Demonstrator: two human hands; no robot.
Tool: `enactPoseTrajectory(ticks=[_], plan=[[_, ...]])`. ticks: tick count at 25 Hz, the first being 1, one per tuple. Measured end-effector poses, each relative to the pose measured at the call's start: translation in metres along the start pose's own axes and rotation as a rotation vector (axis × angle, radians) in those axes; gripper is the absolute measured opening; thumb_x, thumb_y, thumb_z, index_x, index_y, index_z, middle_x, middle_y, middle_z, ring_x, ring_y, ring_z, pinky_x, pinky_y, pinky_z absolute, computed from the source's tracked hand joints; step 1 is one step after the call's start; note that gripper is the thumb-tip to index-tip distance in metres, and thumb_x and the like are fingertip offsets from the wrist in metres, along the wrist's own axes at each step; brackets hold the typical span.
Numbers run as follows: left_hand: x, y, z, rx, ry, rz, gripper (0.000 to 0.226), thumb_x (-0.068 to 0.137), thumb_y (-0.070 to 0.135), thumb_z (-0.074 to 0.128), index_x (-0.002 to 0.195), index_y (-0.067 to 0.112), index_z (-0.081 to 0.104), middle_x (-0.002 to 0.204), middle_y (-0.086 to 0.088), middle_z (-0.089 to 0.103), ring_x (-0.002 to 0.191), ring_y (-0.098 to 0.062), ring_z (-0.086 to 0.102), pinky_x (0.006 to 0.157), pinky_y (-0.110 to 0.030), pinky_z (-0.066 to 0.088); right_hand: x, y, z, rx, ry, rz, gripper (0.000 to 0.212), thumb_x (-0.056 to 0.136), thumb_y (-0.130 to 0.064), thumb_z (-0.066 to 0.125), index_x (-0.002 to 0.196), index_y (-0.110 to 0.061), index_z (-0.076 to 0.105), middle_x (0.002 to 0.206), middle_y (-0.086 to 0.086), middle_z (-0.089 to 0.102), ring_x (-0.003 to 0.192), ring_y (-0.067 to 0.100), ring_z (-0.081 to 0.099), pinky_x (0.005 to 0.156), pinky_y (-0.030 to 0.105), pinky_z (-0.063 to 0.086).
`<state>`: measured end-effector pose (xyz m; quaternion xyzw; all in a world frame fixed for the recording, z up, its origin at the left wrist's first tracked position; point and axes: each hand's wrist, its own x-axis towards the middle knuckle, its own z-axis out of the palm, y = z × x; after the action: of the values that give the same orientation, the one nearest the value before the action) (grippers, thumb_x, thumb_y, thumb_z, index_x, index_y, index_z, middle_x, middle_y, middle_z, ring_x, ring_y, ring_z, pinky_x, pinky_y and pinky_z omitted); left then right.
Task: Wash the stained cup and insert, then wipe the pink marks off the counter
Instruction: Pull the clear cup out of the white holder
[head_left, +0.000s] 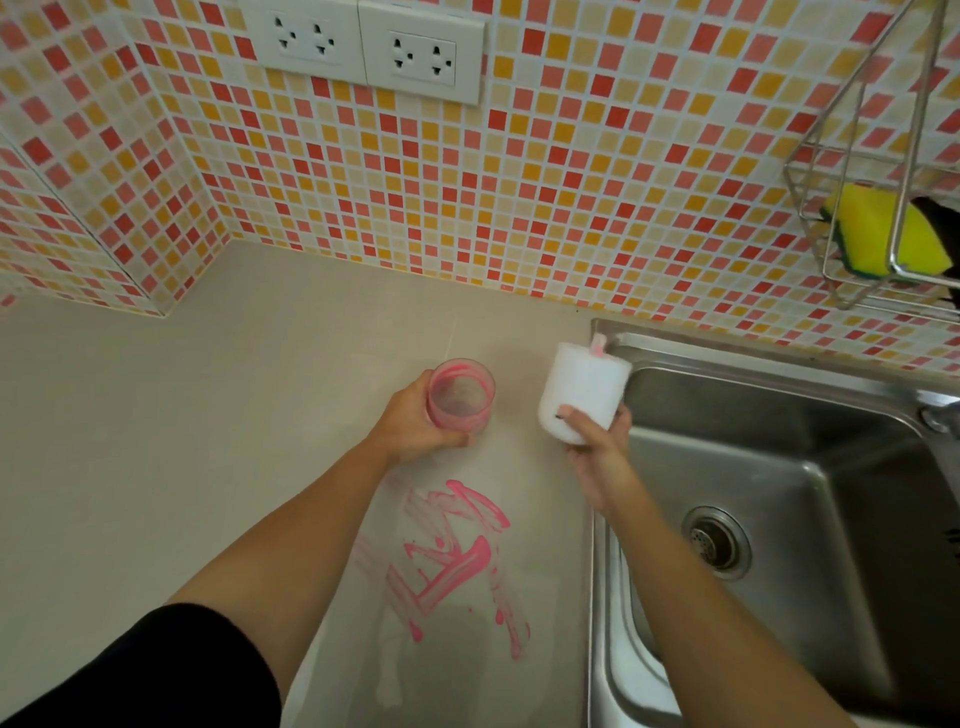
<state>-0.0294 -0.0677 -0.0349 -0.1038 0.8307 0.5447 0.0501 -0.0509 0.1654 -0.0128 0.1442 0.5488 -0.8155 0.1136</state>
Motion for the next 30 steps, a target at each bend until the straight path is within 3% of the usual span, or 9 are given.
enactPoseTrajectory(ticks=[2,4,8,12,15,18,21,25,30], plan=[[0.0,-0.001,-0.003,0.007,0.0,0.008,0.088,0.051,0.019,0.09,0.128,0.026,0.048,0.119,0.005,0.06,0.108,-0.012,0.057,0.094,-0.026,0.045,-0.001,0.012,0.005,-0.279,-0.023,-0.092,0.088,0.051,-0.01,0.085,0.124,-0.026,0.039,0.118,0.004,0.056,0.102,0.017,0.058,0.074,0.03,0.054],[0.0,-0.002,-0.004,0.015,0.001,0.009,0.089,0.051,0.021,0.091,0.129,0.026,0.048,0.12,0.005,0.06,0.109,-0.012,0.056,0.094,-0.026,0.045,0.0,0.02,0.008,-0.521,-0.045,-0.16,0.082,0.058,-0.008,0.087,0.122,-0.028,0.041,0.115,-0.001,0.056,0.101,0.015,0.057,0.071,0.02,0.051],[-0.001,-0.003,-0.003,0.015,0.013,0.013,0.09,0.05,0.025,0.092,0.128,0.028,0.048,0.12,0.006,0.06,0.11,-0.011,0.056,0.094,-0.026,0.046,0.003,0.029,0.009,-0.684,-0.098,-0.244,0.086,0.055,-0.014,0.091,0.12,-0.032,0.037,0.109,-0.018,0.053,0.101,0.003,0.055,0.077,0.017,0.046],[-0.011,0.001,-0.007,-0.019,0.052,0.011,0.082,0.053,0.021,0.091,0.124,0.028,0.049,0.117,0.007,0.06,0.108,-0.012,0.057,0.089,-0.022,0.045,0.008,0.026,0.01,-0.788,-0.146,-0.235,0.097,0.053,-0.015,0.092,0.13,-0.022,0.034,0.119,-0.007,0.051,0.107,0.01,0.051,0.081,0.012,0.042],[-0.027,0.016,-0.011,-0.051,0.11,0.045,0.081,0.053,0.02,0.09,0.123,0.028,0.049,0.118,0.006,0.059,0.11,-0.012,0.056,0.094,-0.028,0.047,0.006,0.028,-0.004,-0.891,-0.165,-0.196,0.11,0.049,-0.009,0.084,0.141,-0.016,0.025,0.137,0.001,0.041,0.127,0.02,0.042,0.102,0.031,0.041],[-0.044,0.051,-0.014,-0.093,0.191,0.151,0.085,0.051,0.021,0.086,0.127,0.025,0.047,0.122,0.002,0.057,0.112,-0.01,0.055,0.091,-0.027,0.048,-0.005,0.017,-0.022,-1.017,-0.093,-0.148,0.099,0.067,0.0,0.071,0.148,-0.011,0.015,0.154,0.008,0.022,0.141,0.024,0.023,0.115,0.032,0.023],[-0.061,0.109,-0.002,-0.081,0.203,0.317,0.086,0.051,0.028,0.088,0.127,0.028,0.046,0.124,0.0,0.054,0.114,-0.011,0.054,0.09,-0.024,0.048,-0.013,-0.007,-0.049,-0.995,-0.024,-0.246,0.084,0.079,-0.004,0.066,0.148,-0.009,0.019,0.153,0.011,0.024,0.141,0.026,0.024,0.112,0.03,0.02],[-0.077,0.176,0.057,0.015,0.132,0.47,0.083,0.053,0.025,0.088,0.125,0.031,0.045,0.122,0.002,0.054,0.113,-0.01,0.054,0.09,-0.024,0.049,-0.013,-0.041,-0.114,-1.106,0.059,-0.372,0.062,0.093,-0.015,0.052,0.146,-0.002,0.021,0.154,0.016,0.024,0.142,0.027,0.022,0.115,0.031,0.016],[-0.082,0.209,0.195,0.039,0.025,0.461,0.08,0.056,0.02,0.089,0.123,0.029,0.046,0.118,0.012,0.056,0.11,0.004,0.053,0.088,-0.014,0.046,-0.016,-0.087,-0.258,-1.351,0.178,-0.349,0.057,0.098,-0.022,0.042,0.146,0.0,0.02,0.155,0.017,0.019,0.144,0.029,0.015,0.118,0.036,0.012]])
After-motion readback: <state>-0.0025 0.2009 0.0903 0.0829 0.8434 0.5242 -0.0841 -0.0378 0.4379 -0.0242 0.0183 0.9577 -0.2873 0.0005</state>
